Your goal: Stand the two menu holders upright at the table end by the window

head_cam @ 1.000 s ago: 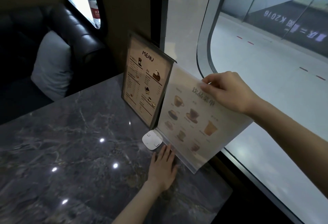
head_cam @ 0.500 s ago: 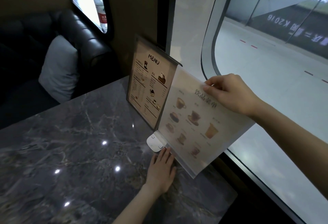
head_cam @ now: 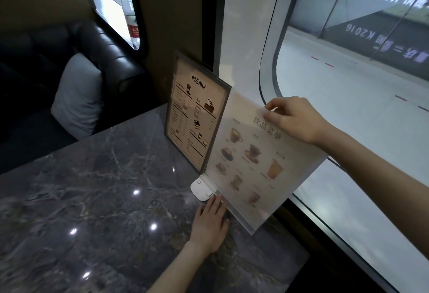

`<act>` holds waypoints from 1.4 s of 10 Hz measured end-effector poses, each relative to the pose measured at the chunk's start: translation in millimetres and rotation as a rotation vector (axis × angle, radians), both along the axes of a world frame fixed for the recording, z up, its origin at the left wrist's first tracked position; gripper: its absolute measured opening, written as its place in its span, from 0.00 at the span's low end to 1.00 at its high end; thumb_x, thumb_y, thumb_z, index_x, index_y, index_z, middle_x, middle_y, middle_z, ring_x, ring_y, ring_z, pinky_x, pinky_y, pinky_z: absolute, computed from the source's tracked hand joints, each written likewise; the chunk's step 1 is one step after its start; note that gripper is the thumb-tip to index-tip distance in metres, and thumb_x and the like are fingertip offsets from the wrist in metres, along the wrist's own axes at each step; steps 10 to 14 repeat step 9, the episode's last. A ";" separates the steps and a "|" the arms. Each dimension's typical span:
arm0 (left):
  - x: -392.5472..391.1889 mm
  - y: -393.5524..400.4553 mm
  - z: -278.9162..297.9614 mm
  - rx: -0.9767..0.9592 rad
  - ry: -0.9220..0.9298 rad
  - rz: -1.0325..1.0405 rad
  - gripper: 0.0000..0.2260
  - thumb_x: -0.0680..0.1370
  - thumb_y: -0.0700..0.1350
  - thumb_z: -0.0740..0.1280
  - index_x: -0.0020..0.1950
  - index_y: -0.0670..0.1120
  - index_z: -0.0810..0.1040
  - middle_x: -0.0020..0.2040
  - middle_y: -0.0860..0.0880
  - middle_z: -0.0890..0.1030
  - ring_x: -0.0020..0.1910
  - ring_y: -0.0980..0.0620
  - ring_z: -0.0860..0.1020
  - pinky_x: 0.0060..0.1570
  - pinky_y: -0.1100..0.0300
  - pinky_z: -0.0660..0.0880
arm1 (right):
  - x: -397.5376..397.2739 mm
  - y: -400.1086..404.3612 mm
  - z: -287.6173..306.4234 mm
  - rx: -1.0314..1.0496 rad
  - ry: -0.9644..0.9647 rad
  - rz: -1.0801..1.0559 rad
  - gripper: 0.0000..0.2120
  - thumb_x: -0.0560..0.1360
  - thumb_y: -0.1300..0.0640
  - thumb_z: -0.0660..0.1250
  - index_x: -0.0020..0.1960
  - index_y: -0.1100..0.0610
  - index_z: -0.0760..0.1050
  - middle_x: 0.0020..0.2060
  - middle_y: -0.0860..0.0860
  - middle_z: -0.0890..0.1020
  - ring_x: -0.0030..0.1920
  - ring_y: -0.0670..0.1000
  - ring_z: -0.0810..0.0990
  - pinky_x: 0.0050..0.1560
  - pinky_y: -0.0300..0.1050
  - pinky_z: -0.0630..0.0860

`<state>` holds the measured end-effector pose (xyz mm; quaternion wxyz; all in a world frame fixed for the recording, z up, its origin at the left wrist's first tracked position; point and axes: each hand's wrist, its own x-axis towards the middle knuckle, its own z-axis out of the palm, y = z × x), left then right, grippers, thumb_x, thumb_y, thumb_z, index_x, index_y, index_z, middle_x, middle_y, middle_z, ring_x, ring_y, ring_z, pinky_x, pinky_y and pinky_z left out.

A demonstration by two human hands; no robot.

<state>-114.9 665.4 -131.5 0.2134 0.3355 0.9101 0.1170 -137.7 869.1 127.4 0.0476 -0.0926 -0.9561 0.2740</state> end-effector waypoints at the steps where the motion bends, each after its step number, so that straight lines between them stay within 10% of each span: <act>1: 0.5 0.7 0.8 0.002 0.006 0.003 0.40 0.66 0.60 0.32 0.76 0.49 0.49 0.78 0.51 0.46 0.76 0.51 0.44 0.73 0.52 0.44 | 0.0 0.0 1.3 0.030 0.004 0.006 0.09 0.76 0.54 0.60 0.50 0.57 0.77 0.36 0.54 0.82 0.36 0.47 0.75 0.37 0.34 0.68; 5: -6.8 -0.4 17.0 0.070 0.024 0.018 0.32 0.74 0.57 0.38 0.75 0.47 0.57 0.77 0.49 0.58 0.76 0.51 0.54 0.72 0.55 0.52 | -0.8 -5.5 7.7 0.066 -0.010 0.003 0.14 0.75 0.52 0.61 0.58 0.56 0.73 0.44 0.51 0.80 0.46 0.53 0.77 0.48 0.47 0.73; 7: -20.9 -7.8 47.2 0.261 0.066 0.154 0.14 0.79 0.49 0.56 0.52 0.44 0.78 0.51 0.43 0.83 0.50 0.42 0.79 0.43 0.53 0.71 | -2.4 -21.9 9.6 0.192 0.289 -0.044 0.18 0.75 0.54 0.62 0.64 0.57 0.66 0.51 0.52 0.75 0.48 0.48 0.72 0.50 0.45 0.72; 9: -43.0 -49.9 90.8 0.433 0.048 0.393 0.13 0.77 0.47 0.60 0.38 0.41 0.76 0.36 0.42 0.81 0.37 0.44 0.78 0.36 0.51 0.71 | -9.7 -74.5 17.3 -0.213 0.559 -0.026 0.07 0.76 0.57 0.59 0.52 0.56 0.73 0.37 0.49 0.77 0.35 0.44 0.77 0.34 0.32 0.73; 14: -43.0 -49.9 90.8 0.433 0.048 0.393 0.13 0.77 0.47 0.60 0.38 0.41 0.76 0.36 0.42 0.81 0.37 0.44 0.78 0.36 0.51 0.71 | -9.7 -74.5 17.3 -0.213 0.559 -0.026 0.07 0.76 0.57 0.59 0.52 0.56 0.73 0.37 0.49 0.77 0.35 0.44 0.77 0.34 0.32 0.73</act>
